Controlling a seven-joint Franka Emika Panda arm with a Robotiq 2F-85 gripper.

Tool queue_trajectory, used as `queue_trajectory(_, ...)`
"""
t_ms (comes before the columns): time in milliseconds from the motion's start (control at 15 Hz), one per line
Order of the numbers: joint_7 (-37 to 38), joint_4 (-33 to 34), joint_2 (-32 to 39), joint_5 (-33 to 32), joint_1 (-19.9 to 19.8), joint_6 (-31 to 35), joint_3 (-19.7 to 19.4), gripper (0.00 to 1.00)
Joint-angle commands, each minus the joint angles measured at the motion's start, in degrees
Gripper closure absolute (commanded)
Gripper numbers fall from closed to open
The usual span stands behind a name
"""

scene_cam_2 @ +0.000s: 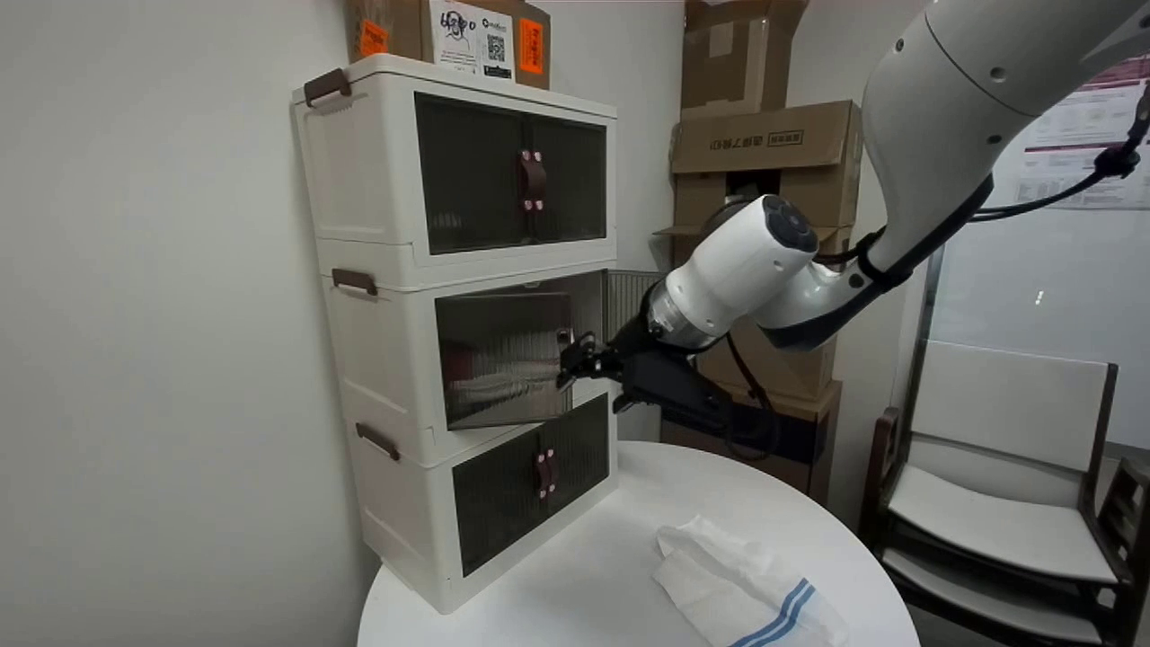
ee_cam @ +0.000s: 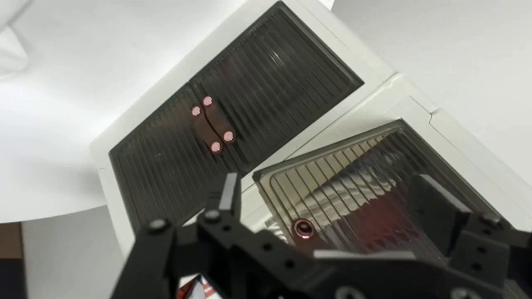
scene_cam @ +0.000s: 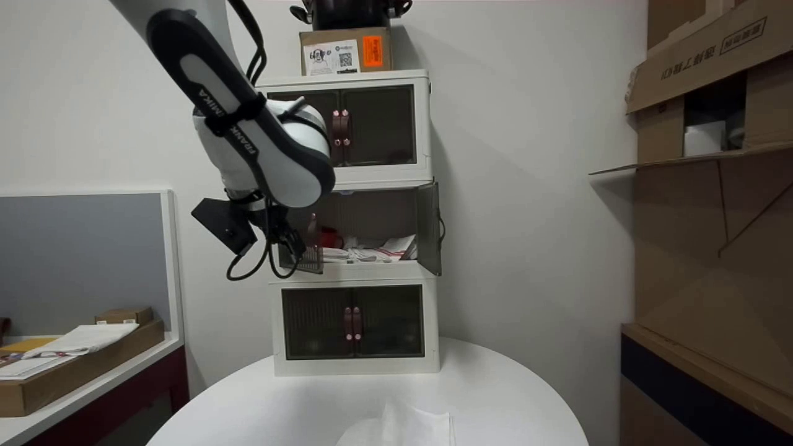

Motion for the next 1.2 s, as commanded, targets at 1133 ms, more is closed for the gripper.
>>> queue_trajectory(1133, 5.6, 36.86, 3.84, -23.32, 5.64, 21.84, -10.81, 0.0)
